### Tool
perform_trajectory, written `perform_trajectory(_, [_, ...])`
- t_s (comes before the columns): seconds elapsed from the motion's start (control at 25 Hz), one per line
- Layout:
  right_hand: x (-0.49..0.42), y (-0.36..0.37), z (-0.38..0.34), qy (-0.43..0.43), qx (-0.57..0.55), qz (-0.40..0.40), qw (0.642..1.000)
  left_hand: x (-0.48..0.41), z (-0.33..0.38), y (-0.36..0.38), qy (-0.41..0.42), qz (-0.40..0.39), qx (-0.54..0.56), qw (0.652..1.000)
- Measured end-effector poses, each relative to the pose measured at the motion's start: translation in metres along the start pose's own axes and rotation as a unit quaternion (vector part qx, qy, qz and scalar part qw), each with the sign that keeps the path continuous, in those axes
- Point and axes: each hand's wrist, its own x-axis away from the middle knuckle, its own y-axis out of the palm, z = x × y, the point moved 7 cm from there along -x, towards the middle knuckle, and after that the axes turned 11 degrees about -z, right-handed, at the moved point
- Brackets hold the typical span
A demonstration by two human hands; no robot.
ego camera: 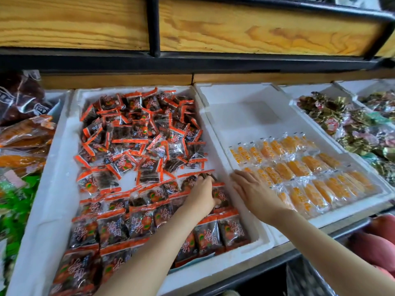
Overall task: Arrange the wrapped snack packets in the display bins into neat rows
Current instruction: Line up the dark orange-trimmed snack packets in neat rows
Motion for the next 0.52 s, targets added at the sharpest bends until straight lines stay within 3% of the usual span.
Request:
perform_trajectory(0.2, [0.003,0.001,0.001,-0.007,0.015,0.014,1.000,0.003,0.002,0.008,0.016,0.013,-0.056,0.998])
perform_trajectory(0.4, [0.004,-0.012,-0.009,-0.022,0.049,0.011,0.998,0.037,0.003,-0.032,0.090,0.130,-0.148,0.976])
perform_trajectory(0.52, [-0.012,-0.028,-0.036,-0.069,0.037,0.041,0.996,0.052,-0.038,-0.074,0.061,0.180,-0.179,0.965])
